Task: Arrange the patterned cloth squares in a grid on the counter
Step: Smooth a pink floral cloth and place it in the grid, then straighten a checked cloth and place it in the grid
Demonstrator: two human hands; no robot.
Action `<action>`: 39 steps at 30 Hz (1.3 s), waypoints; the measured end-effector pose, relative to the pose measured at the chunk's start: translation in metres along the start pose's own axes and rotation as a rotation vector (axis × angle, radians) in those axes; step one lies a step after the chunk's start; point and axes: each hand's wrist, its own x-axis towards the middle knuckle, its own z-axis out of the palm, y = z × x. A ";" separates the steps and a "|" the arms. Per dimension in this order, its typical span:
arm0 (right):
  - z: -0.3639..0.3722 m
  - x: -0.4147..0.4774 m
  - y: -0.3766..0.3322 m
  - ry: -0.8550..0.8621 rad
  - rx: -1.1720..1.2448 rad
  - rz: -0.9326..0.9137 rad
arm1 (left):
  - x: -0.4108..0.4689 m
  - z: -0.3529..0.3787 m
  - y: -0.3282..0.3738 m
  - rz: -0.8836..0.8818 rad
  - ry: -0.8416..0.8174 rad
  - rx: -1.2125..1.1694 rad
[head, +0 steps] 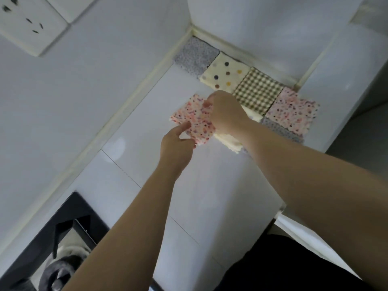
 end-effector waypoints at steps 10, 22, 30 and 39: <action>0.020 0.072 0.023 0.077 -0.345 -0.200 | 0.091 0.012 -0.010 0.009 -0.084 0.134; 0.030 0.079 0.027 0.236 -0.472 -0.189 | 0.103 0.016 -0.019 0.451 0.119 0.797; 0.036 0.078 0.013 0.039 -0.505 -0.255 | 0.101 0.012 -0.017 0.417 -0.108 0.920; 0.047 -0.032 -0.050 0.019 -0.406 -0.242 | -0.029 -0.037 -0.041 0.179 0.131 0.742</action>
